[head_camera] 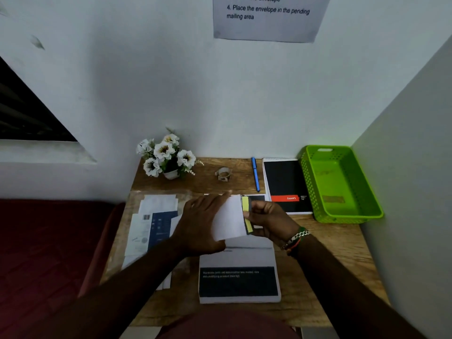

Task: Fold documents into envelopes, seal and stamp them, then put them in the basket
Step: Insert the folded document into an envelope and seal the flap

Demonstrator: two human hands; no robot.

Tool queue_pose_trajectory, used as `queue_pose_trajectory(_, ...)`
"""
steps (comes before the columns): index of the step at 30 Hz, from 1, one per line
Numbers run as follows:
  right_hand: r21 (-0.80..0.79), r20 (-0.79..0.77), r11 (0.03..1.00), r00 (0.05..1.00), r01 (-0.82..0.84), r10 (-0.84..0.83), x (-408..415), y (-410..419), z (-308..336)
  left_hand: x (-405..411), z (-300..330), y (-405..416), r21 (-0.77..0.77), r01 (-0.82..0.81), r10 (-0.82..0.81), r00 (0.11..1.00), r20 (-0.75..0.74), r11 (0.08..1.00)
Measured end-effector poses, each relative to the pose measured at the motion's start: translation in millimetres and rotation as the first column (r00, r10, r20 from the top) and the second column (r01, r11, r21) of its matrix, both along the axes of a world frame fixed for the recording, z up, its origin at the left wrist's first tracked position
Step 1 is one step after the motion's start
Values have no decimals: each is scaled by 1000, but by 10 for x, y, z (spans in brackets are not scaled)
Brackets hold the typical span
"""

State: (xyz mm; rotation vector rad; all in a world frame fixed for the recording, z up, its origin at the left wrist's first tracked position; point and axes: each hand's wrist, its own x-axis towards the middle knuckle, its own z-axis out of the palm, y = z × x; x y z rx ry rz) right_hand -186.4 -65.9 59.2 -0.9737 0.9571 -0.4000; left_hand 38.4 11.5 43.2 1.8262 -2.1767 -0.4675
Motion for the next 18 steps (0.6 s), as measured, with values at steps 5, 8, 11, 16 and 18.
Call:
queue_pose_trajectory(5,-156,-117,987,993,-26,8,16,28,0,-35,10,1,-36,20,-18,998,53,999)
queue_pose_trajectory(8,-208,-100,978,995,-24,3,39,47,36,-59,39,-5,-56,24,-17,993,120,998)
queue_pose_trajectory(11,-285,-158,958,987,-32,-15,63,26,10,-90,52,-18,-67,39,-27,985,172,997)
queue_pose_trajectory(16,-465,-220,885,972,-36,-76,70,-39,-52,-55,-15,-61,-15,-28,30,980,198,1000)
queue_pose_trajectory(18,-519,-269,854,955,-36,-123,71,-57,-82,-28,-48,-84,42,-47,37,978,203,998)
